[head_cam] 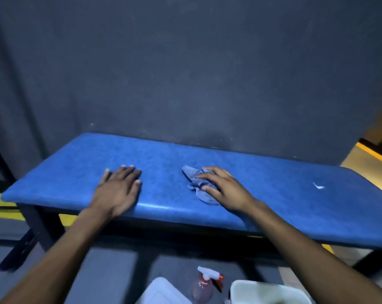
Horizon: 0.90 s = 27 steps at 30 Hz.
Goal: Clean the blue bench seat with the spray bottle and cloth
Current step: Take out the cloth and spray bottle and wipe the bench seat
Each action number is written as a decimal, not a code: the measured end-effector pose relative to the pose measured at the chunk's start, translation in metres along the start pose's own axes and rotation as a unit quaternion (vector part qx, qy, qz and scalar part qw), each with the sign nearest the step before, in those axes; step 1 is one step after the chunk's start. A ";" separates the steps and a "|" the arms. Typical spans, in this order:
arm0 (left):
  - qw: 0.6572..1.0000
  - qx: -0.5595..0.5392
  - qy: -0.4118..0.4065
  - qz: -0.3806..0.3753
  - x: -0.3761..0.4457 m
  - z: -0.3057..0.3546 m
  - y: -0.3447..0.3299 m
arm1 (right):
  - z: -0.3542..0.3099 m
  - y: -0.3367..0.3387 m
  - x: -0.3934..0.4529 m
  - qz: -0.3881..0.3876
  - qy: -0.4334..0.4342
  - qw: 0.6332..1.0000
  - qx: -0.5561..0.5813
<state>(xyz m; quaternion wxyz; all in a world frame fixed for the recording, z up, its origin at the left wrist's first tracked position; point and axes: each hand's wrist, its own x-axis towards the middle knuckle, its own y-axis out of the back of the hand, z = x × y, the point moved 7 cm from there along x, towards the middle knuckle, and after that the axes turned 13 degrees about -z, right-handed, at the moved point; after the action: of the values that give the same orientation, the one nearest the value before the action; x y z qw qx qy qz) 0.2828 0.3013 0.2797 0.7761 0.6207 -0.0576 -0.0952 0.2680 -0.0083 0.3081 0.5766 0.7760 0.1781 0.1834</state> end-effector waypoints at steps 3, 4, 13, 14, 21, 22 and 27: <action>0.997 -0.001 -0.066 -0.028 0.013 0.082 -0.017 | 0.042 0.007 0.029 0.041 -0.097 0.994 0.014; 0.996 0.003 -0.078 -0.034 0.015 0.102 -0.022 | 0.056 0.010 0.036 0.054 -0.135 0.989 0.026; 0.996 0.028 -0.071 -0.047 0.024 0.129 -0.037 | 0.016 0.007 -0.059 -0.010 0.080 0.996 0.025; 0.996 0.028 -0.072 -0.046 0.023 0.128 -0.038 | 0.030 0.011 -0.061 -0.004 0.060 0.998 0.024; 0.994 0.032 -0.079 -0.062 0.024 0.129 -0.039 | 0.088 0.021 0.036 0.039 -0.101 0.994 0.014; 0.994 0.031 -0.078 -0.062 0.024 0.129 -0.039 | 0.079 0.019 0.040 0.041 -0.092 0.995 0.021; 0.995 0.035 -0.077 -0.060 0.024 0.128 -0.041 | 0.009 0.004 -0.031 -0.024 0.094 0.995 0.035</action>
<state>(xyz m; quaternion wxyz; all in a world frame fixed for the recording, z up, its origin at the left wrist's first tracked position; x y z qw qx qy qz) 0.2764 0.1657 0.2674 0.7399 0.6406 -0.0831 -0.1876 0.2452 -0.0318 0.3072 0.5341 0.7705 0.2567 0.2350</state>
